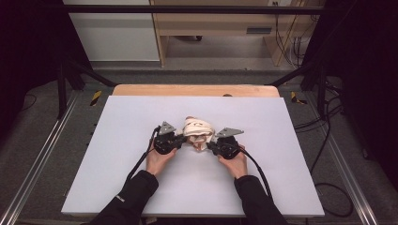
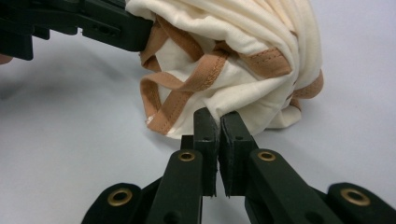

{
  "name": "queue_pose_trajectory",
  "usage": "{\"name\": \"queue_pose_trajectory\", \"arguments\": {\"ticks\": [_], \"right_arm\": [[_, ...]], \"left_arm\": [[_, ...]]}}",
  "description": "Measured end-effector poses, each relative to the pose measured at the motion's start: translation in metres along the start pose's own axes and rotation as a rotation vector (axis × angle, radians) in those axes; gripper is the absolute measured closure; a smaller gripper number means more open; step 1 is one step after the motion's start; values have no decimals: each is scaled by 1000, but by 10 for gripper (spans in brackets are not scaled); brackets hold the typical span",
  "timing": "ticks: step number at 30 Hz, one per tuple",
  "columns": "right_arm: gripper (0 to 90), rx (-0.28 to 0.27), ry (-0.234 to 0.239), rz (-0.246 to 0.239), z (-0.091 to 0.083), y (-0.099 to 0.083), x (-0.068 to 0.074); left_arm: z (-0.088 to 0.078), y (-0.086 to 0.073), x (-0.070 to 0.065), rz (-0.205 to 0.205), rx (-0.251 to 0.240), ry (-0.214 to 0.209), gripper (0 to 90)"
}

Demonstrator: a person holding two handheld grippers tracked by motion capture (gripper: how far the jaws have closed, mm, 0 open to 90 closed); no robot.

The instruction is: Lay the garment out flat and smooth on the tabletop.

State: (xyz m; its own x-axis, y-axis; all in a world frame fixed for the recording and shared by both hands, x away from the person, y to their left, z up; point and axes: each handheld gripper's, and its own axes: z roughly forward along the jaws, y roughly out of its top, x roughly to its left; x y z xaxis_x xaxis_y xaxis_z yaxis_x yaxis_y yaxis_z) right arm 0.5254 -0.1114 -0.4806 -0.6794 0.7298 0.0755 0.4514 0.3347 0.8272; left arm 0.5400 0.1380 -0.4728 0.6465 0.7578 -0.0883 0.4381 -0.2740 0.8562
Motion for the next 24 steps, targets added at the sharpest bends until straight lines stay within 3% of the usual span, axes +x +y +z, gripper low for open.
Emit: {"name": "queue_pose_trajectory", "arguments": {"ticks": [2, 5, 6, 8, 11, 13, 16, 18, 19, 21, 22, 23, 24], "right_arm": [[870, -2, 4, -1, -2, 1, 1], [872, -35, 28, -15, -25, 9, 3], [872, -46, 35, -19, -33, 11, 4], [873, -57, 43, -24, -41, 12, 5], [873, -84, 96, -59, -76, 16, 14], [874, -85, 114, -90, -91, 15, 21], [873, -76, 135, -109, -104, 10, 27], [872, -34, 156, -128, -117, -3, 34], [872, -15, 162, -130, -118, -9, 35], [870, 7, 162, -129, -119, -15, 36], [866, 64, 159, -107, -114, -30, 34], [866, 64, 159, -107, -114, -30, 34], [844, 107, 159, -92, -107, -40, 31]], "left_arm": [[-8, 3, -2, 23, 6, 11, 812], [-29, 8, -5, 61, 7, 20, 818], [-47, 10, -7, 81, 12, 24, 819], [-56, 11, -8, 92, 19, 24, 821], [-82, 13, -15, 108, 47, 6, 821], [-104, 9, -26, 125, 75, -22, 821], [-113, 2, -36, 139, 95, -47, 819], [-115, -15, -51, 149, 136, -79, 814], [-115, -15, -51, 149, 136, -79, 811], [-112, -26, -58, 155, 167, -107, 808], [-108, -32, -60, 159, 180, -111, 790], [-106, -35, -61, 159, 186, -113, 790], [-103, -38, -61, 154, 197, -119, 759]]}}
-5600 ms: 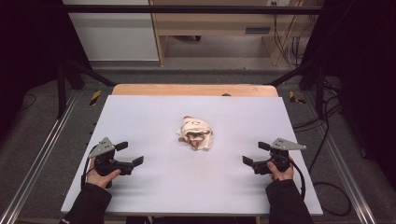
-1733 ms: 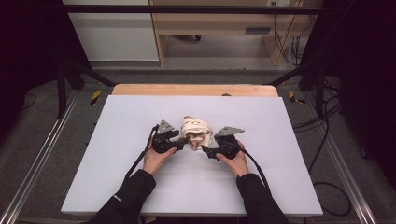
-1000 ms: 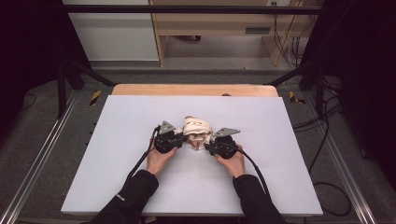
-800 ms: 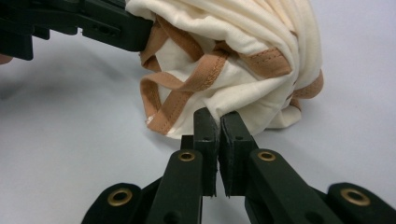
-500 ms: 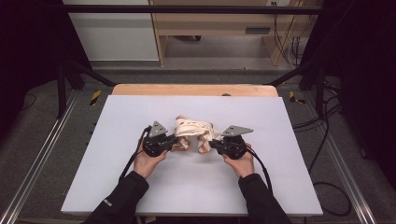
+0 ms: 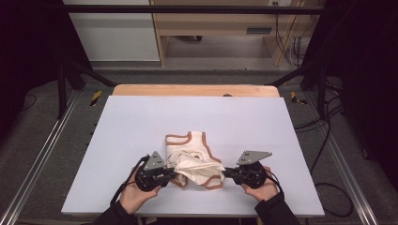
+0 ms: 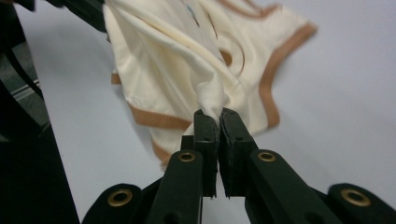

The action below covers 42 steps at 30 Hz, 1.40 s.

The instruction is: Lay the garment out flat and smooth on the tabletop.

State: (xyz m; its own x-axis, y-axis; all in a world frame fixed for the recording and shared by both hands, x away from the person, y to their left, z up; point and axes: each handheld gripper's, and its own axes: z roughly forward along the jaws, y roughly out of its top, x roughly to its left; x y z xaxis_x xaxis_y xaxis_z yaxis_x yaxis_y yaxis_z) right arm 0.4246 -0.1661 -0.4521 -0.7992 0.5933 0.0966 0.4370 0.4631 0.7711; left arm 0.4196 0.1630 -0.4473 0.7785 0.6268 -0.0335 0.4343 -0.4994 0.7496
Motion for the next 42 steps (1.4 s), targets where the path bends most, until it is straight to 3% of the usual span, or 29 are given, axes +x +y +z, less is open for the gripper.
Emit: {"name": "queue_pose_trajectory", "arguments": {"ticks": [2, 3, 4, 5, 7, 8, 10, 11, 12, 13, 15, 19, 21, 27, 28, 30, 31, 32, 33, 35, 38, 42], "right_arm": [[788, 25, -5, 15, 8, -5, -3], [788, 25, -5, 15, 8, -5, -3], [733, 24, -2, 20, 9, -5, -4], [617, -13, -3, 16, 7, -2, -2], [526, -57, 5, 18, 3, 2, -1], [471, -83, 6, 16, 0, 5, 0], [354, -130, -5, 10, -2, 11, 0], [314, -153, -12, 11, -2, 14, -1], [301, -169, -17, 17, -2, 17, -2], [301, -169, -17, 17, -2, 17, -2], [243, -194, -29, 26, 1, 23, -7], [198, -211, -69, 62, 15, 33, -20], [198, -207, -82, 87, 27, 40, -29], [215, -188, -112, 114, 54, 51, -43], [232, -165, -129, 122, 68, 54, -47], [239, -154, -134, 128, 72, 54, -48], [263, -128, -145, 136, 85, 55, -50], [263, -128, -145, 136, 85, 55, -50], [300, -98, -149, 138, 94, 55, -50], [324, -81, -145, 133, 98, 55, -49], [439, -27, -146, 109, 108, 53, -45], [711, 6, -157, 92, 111, 52, -45]], "left_arm": [[2, -1, 2, -13, -2, -1, 702], [0, -1, 4, -22, -16, 0, 702], [-3, 0, 7, -35, -37, -1, 658], [-7, 1, 10, -50, -62, 2, 545], [-21, 6, 20, -84, -142, 22, 428], [-21, 6, 20, -84, -142, 22, 365], [-28, 9, 29, -88, -197, 48, 250], [-33, 11, 39, -115, -234, 63, 213], [-33, 11, 39, -115, -234, 63, 170], [-34, 12, 45, -135, -245, 61, 170], [-32, 13, 58, -170, -251, 75, 79], [-17, 15, 80, -201, -243, 128, 43], [-8, 16, 88, -214, -238, 135, 44], [23, 12, 105, -271, -203, 146, 156], [28, 10, 106, -279, -181, 143, 210], [34, 8, 105, -283, -156, 132, 245], [38, 6, 104, -289, -144, 122, 323], [39, 5, 103, -292, -139, 115, 323], [43, 2, 101, -299, -119, 103, 420], [45, 1, 101, -302, -106, 98, 467], [49, 0, 99, -311, -89, 76, 611], [54, 1, 95, -314, -73, 64, 791]]}}
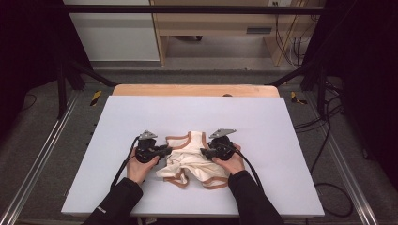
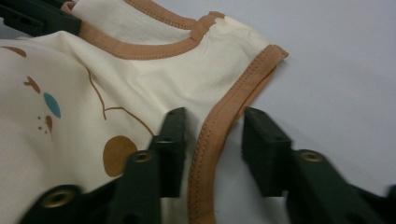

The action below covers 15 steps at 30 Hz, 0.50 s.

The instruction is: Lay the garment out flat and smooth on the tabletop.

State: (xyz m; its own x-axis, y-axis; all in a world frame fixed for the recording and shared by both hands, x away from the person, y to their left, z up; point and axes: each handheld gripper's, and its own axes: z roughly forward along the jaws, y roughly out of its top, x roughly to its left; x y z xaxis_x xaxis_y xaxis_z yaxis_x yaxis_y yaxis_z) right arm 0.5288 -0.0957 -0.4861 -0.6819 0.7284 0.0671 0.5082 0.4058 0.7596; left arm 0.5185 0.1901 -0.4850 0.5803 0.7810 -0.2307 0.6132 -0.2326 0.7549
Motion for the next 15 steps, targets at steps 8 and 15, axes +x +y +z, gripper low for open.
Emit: {"name": "queue_pose_trajectory", "arguments": {"ticks": [8, 15], "right_arm": [[869, -74, -12, -30, -36, 6, 5], [848, -117, -109, -24, -73, -6, 2]], "left_arm": [[-14, 17, -23, 54, -102, -8, 854], [12, 17, -62, 143, -48, -77, 748]]}}
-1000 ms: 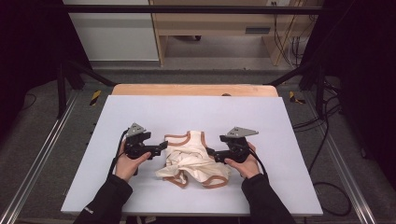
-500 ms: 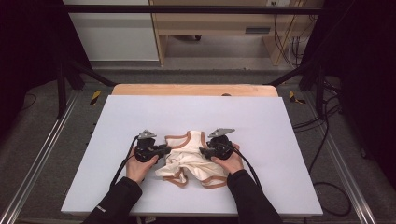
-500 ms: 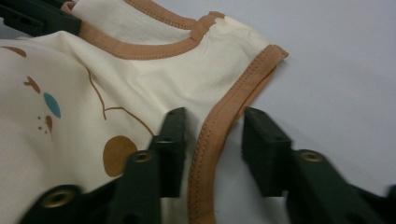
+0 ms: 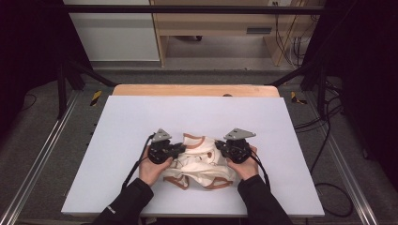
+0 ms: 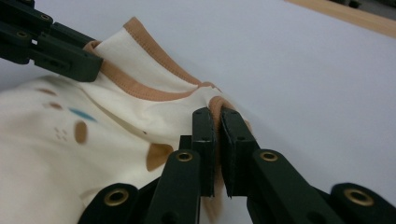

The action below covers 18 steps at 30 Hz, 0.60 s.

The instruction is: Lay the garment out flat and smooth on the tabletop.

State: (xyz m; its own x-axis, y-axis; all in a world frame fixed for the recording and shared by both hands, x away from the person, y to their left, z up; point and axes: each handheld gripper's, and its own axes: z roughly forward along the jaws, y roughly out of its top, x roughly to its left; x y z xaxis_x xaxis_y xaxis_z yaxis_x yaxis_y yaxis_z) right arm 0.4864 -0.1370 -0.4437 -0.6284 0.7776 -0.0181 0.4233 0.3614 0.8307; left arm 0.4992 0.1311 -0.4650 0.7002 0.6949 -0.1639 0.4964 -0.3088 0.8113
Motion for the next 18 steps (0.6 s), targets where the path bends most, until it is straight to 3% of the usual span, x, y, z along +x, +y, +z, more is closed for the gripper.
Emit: {"name": "queue_pose_trajectory", "arguments": {"ticks": [2, 3, 4, 7, 8, 13, 15, 17, 18], "right_arm": [[839, 53, -2, 11, -4, -14, -5], [832, 97, -1, 16, -3, -26, -9], [832, 97, -1, 16, -3, -26, -9], [797, 169, 16, 47, 2, -36, -14], [744, 175, 27, 39, 4, -35, -12], [521, 67, 23, 24, -2, -22, -10], [450, 19, 10, 43, -1, -16, -14], [446, 8, 5, 53, 1, -14, -17], [427, 10, -7, 82, 9, -14, -23]], "left_arm": [[9, -3, -3, 5, 19, -24, 713], [10, -4, -3, -1, 15, -33, 653], [10, -3, -1, -9, 12, -36, 653], [-4, 2, 10, -26, -24, -19, 502], [-10, 4, 15, -30, -41, -8, 403], [-27, 6, 39, -58, -104, 88, 323], [-21, 4, 45, -65, -89, 109, 315], [-9, 1, 46, -56, -58, 123, 315], [-1, 0, 46, -53, -44, 120, 316]]}}
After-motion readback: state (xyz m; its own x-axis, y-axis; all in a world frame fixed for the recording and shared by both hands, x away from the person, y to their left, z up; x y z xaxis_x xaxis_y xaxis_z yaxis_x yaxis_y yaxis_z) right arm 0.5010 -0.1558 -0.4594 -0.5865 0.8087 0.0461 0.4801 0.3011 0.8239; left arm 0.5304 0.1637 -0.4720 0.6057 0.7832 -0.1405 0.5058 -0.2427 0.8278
